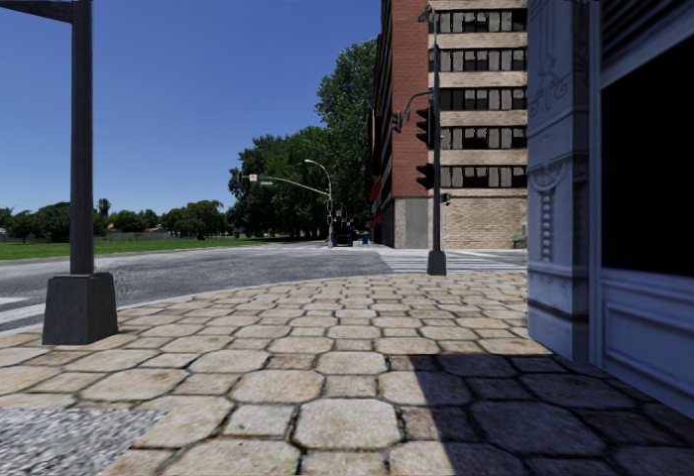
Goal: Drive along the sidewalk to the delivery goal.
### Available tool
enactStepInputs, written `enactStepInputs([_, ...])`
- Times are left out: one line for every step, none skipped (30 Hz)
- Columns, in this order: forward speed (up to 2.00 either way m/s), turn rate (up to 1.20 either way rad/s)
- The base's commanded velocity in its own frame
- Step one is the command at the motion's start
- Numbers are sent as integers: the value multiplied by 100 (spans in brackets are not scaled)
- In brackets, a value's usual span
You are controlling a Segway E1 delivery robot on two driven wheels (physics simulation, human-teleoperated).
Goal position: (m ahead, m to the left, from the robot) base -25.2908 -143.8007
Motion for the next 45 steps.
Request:
enactStepInputs([200, 0])
enactStepInputs([200, 0])
enactStepInputs([200, 0])
enactStepInputs([200, 0])
enactStepInputs([200, 0])
enactStepInputs([200, 0])
enactStepInputs([200, 0])
enactStepInputs([200, 0])
enactStepInputs([200, 0])
enactStepInputs([200, 0])
enactStepInputs([200, 0])
enactStepInputs([200, 0])
enactStepInputs([200, 0])
enactStepInputs([200, 0])
enactStepInputs([200, 0])
enactStepInputs([200, 0])
enactStepInputs([198, 0])
enactStepInputs([183, -3])
enactStepInputs([173, -15])
enactStepInputs([173, -15])
enactStepInputs([170, -19])
enactStepInputs([168, -21])
enactStepInputs([168, -22])
enactStepInputs([168, -22])
enactStepInputs([168, -22])
enactStepInputs([161, -23])
enactStepInputs([161, -23])
enactStepInputs([155, -23])
enactStepInputs([153, -23])
enactStepInputs([151, -23])
enactStepInputs([151, -23])
enactStepInputs([147, -25])
enactStepInputs([144, -27])
enactStepInputs([143, -28])
enactStepInputs([143, -28])
enactStepInputs([142, -28])
enactStepInputs([140, -28])
enactStepInputs([139, -29])
enactStepInputs([139, -29])
enactStepInputs([137, -30])
enactStepInputs([137, -33])
enactStepInputs([137, -33])
enactStepInputs([137, -35])
enactStepInputs([137, -36])
enactStepInputs([136, -39])
